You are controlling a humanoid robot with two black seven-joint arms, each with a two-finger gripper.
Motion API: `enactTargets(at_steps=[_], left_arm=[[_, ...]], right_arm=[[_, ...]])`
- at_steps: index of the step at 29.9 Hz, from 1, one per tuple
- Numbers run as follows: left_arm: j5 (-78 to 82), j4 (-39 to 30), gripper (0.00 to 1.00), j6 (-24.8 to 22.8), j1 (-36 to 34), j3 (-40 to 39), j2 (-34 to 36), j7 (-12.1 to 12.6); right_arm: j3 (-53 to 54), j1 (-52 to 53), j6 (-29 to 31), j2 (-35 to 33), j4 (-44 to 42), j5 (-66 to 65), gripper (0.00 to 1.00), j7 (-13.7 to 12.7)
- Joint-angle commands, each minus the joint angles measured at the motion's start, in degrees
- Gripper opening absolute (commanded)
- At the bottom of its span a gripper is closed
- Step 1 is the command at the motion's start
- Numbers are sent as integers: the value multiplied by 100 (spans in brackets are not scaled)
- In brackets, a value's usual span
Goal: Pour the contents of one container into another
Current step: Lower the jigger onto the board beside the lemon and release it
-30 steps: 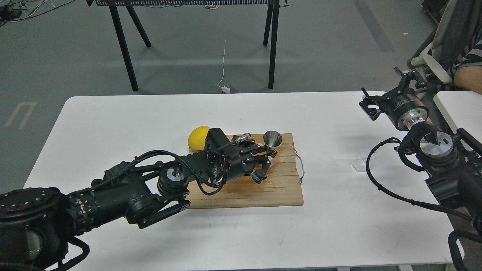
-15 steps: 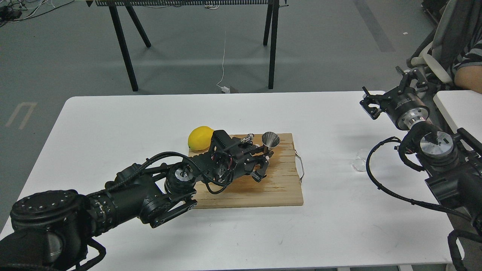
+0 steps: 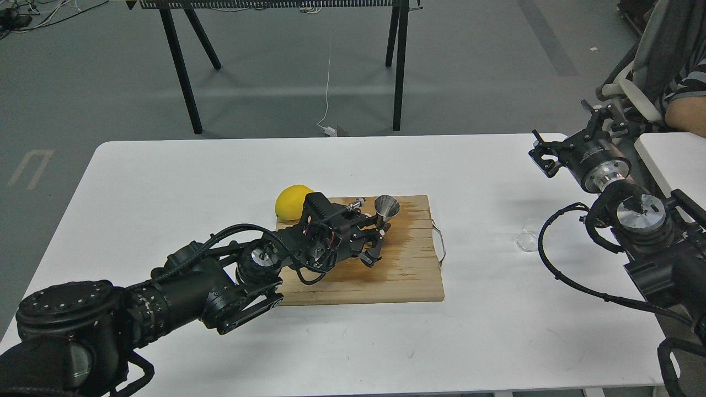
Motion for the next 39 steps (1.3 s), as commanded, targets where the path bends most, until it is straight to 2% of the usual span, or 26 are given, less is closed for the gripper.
enactTargets(at_steps=[1,5,11,13,15,16,18,19,24,31,39], left_arm=[[0,1,6,0,55,0,0,8],[0,1,11,8,169,0,0,16],[0,1,34,35,178,-9,0,16],[0,1,51,35,152,-9,0,16],[0,-7,59,35,143,-9,0,16],[0,-16,66,35,134,-17,0,8],[0,-42,86,43,134,-17,0,8],[0,-51,92,43,134,-17,0,8],[0,-104,99,78,143,-26,0,-1],[0,-376,100,79,169,-35,0,8],[0,-377,100,70,143,-70,272,43]], right_arm=[[-9,-27,-2,36,18,0,99,0],[-9,-44,-2,36,35,0,99,0],[-9,-53,-2,36,53,0,99,0],[-9,-53,-2,36,53,0,99,0],[-9,-53,-2,36,53,0,99,0],[-9,-53,-2,36,53,0,99,0],[0,-44,-11,44,53,0,99,0],[9,-36,-2,44,53,0,99,0],[0,-18,-11,44,62,0,99,0],[26,-27,-11,53,70,0,99,0],[26,-9,-11,53,97,0,99,0]])
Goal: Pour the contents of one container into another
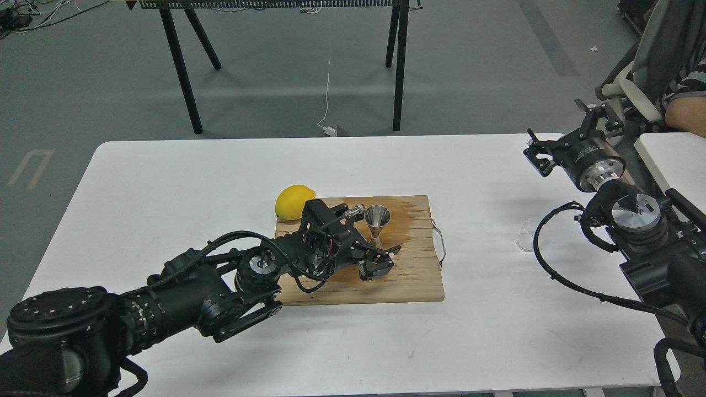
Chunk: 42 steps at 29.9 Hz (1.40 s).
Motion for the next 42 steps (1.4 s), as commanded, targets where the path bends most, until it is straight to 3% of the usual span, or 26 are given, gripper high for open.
enactTargets(at_steps=[1,10,23,33,42], left_arm=[[0,15,100,-8,-6,-31,123,58],[0,-55,100,18,12,-67,465,102],[0,-969,100,45,213,-163,1493,102],[0,-1022,100,247,917,-2587,2038,-126],[-2969,-1039,99,203,628,-3107,2751,-135]], right_arm=[[7,-5,0,0,3,0,99,0],[7,12,9,0,21,9,99,0],[24,4,0,-9,82,9,99,0],[-11,21,44,-70,38,0,99,-9],[24,21,44,-53,56,0,99,-9]])
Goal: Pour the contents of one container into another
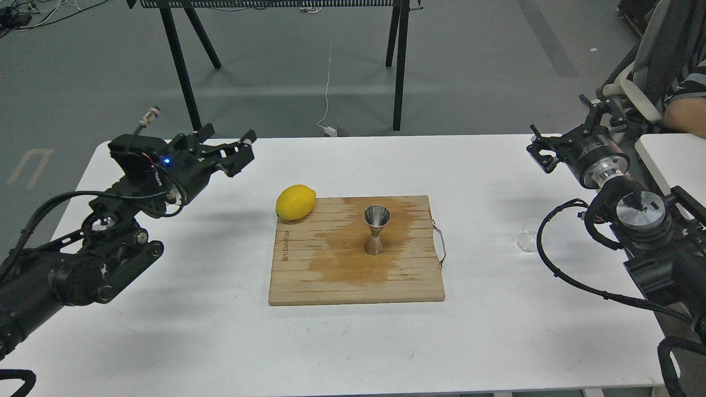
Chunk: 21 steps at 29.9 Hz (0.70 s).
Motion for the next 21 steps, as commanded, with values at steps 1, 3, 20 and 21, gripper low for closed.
enactTargets(at_steps=[1,3,20,21], left_arm=[[-1470,-13,99,-43,-244,-146,249,-4],[-2314,-13,99,-201,-306,-261,363,-5],[-7774,662,100,-3364,-403,-1140,734,4],[-7994,829,100,-3505,-412,-1158,716,-4]], right_arm=[[-11,10,1,13,26,-1,99,0],[-20,10,19,13,26,-1,99,0],[-90,19,168,-75,43,-71,99,-52],[-90,10,168,-110,69,-71,99,-52]])
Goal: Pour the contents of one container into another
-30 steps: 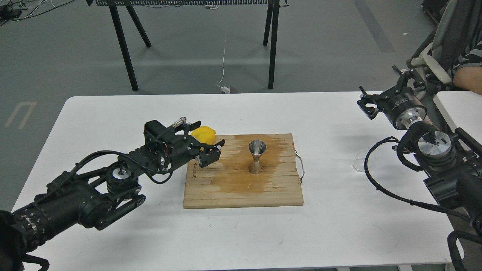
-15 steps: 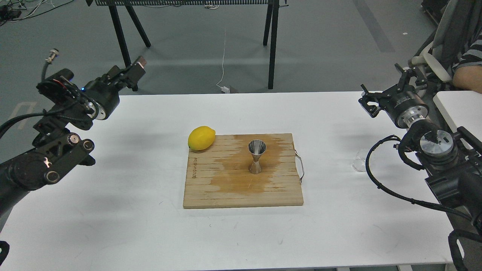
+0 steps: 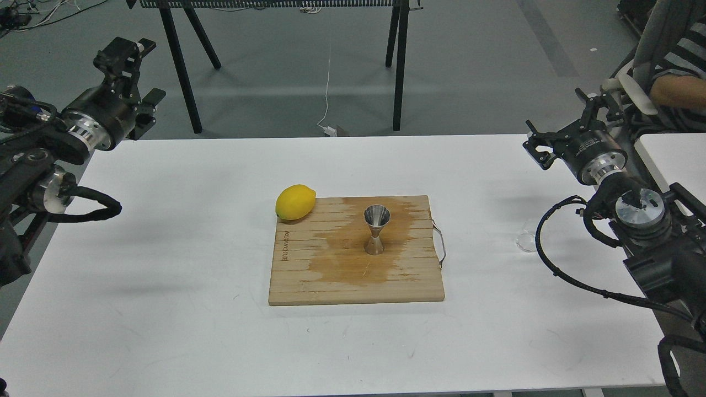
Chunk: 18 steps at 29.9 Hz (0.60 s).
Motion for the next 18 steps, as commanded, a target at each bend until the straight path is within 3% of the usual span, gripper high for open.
enactTargets(at_steps=[1,6,18], left_arm=[[-927,570,100,-621,-22,-65,-50,8],[-1851,1177,100,-1095,-49,-109,-295,-1],[-2406,1327,100,-1102,-207,-285,-331,-19]], right_arm=[[-9,-38,6,-102,48,-6,99,-7],[-377,-64,6,-470,469,-24,99,11],[-352,-1285,6,-2078,2279,-41,99,2]])
